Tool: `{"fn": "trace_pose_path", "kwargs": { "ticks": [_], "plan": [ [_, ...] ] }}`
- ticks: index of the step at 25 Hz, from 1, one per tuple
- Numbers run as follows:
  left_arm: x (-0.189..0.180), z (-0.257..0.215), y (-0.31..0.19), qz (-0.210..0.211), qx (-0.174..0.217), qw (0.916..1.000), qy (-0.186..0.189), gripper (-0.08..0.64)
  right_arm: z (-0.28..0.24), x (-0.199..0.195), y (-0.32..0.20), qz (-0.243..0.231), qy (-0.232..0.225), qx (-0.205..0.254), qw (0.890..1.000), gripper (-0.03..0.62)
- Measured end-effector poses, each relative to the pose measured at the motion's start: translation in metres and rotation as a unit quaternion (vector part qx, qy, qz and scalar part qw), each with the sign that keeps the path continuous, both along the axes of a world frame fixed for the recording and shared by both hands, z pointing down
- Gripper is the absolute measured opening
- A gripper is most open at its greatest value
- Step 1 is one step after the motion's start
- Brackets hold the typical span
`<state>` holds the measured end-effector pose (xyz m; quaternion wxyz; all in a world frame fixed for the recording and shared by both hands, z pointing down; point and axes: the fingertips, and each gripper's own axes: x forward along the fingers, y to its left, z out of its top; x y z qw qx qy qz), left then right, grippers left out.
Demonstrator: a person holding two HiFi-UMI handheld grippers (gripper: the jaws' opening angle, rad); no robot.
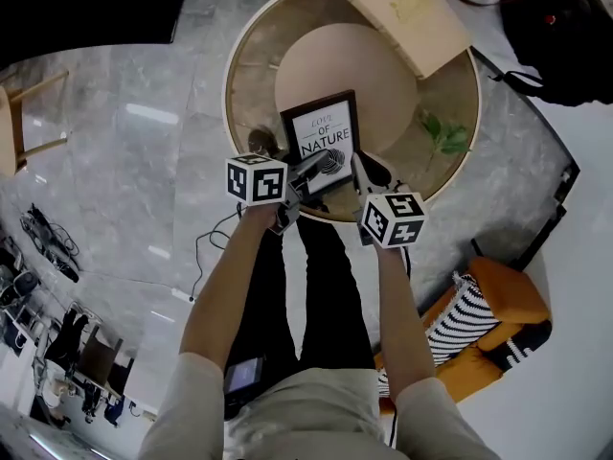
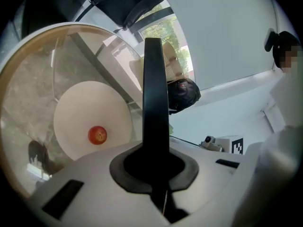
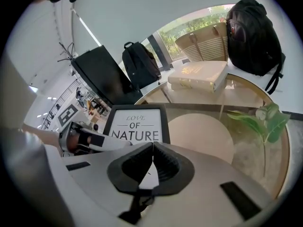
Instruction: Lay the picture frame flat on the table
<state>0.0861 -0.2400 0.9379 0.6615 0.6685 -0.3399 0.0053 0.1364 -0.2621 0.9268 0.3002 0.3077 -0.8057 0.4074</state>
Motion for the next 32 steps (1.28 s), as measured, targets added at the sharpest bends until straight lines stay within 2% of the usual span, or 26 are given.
{"fn": "trace_pose_path", "kwargs": {
  "ticks": [7,13,17,20,27,32],
  "plan": [
    [0.024,0.014,-0.007,-0.002,-0.011,0.9998,0.013,0.028,0.026,0.024,0.004,0.018,0.031,-0.029,0.999,0.032],
    [0.041,0.025,-0.012,0.009,-0.026,0.9994,0.020,0.028,0.041,0.026,0.005,-0.010,0.060,-0.024,0.998,0.032],
    [0.040,0.034,-0.012,0.012,-0.040,0.9991,-0.004,0.028,0.048,0.026,0.005,0.008,0.054,-0.039,0.998,0.032],
    [0.042,0.034,-0.016,0.014,-0.051,0.9984,-0.020,0.031,0.049,0.029,0.001,0.006,0.063,-0.028,0.998,0.032],
    [0.031,0.037,-0.016,0.017,-0.076,0.9917,-0.102,0.092,0.048,0.028,-0.003,0.014,0.075,-0.017,0.997,0.034],
    [0.021,0.035,-0.015,0.015,-0.085,0.9888,-0.122,0.119,0.049,0.025,-0.002,0.012,0.061,-0.022,0.998,0.034]
  ]
}}
